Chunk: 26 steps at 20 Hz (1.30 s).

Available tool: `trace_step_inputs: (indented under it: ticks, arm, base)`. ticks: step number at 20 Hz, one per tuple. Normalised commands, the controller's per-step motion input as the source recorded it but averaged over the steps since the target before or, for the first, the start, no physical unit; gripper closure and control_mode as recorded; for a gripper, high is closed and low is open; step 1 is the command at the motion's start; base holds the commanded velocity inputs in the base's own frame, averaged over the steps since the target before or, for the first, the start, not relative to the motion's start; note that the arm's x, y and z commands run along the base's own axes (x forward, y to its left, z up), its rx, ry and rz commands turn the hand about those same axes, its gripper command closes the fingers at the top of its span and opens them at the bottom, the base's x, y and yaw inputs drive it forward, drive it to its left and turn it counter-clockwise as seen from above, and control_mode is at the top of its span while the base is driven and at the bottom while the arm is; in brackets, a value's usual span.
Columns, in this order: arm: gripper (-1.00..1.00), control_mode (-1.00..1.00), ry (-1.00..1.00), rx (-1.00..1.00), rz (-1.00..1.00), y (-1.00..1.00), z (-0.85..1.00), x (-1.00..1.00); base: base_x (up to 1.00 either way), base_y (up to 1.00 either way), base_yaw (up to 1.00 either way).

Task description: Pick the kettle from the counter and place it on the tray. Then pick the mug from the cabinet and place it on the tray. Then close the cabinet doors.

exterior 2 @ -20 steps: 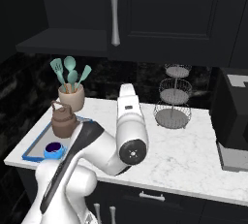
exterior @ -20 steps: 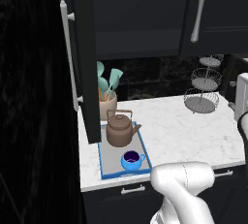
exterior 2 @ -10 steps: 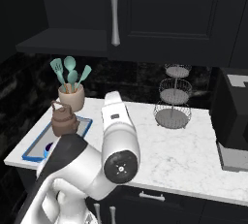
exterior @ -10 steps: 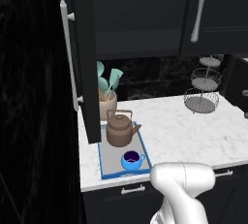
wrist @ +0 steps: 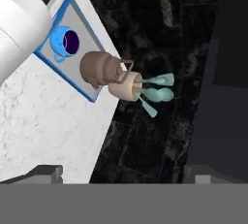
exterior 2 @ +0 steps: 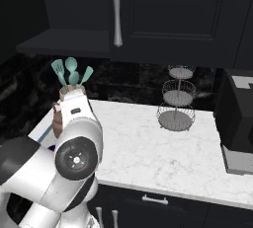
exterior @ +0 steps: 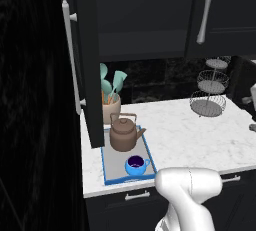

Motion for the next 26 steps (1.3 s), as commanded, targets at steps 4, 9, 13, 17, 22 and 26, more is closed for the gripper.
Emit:
trace_step_inputs:
  ticks: [4,9,13,17,22,26]
  arm:
    - [-1.00,-1.00,-0.03,0.00,0.00,0.78,0.05,-0.17]
    - [-1.00,-1.00,-0.09,0.00,0.01,0.78,0.01,-0.21]
    - [-1.00,-1.00,-0.19,0.00,0.07,0.70,0.00,-0.15]
    - [-1.00,-1.00,-0.25,0.00,0.11,0.63,0.00,-0.18]
    - [-1.00,-1.00,-0.28,0.00,0.16,0.62,-0.11,-0.17]
    - [-1.00,-1.00,-0.18,0.00,0.20,0.74,-0.37,-0.08]
  base:
    - [0.00,0.00,0.00]
    - [0.00,0.00,0.00]
    - [0.00,0.00,0.00]
    - [0.00,0.00,0.00]
    - [0.00,0.00,0.00]
    - [0.00,0.00,0.00]
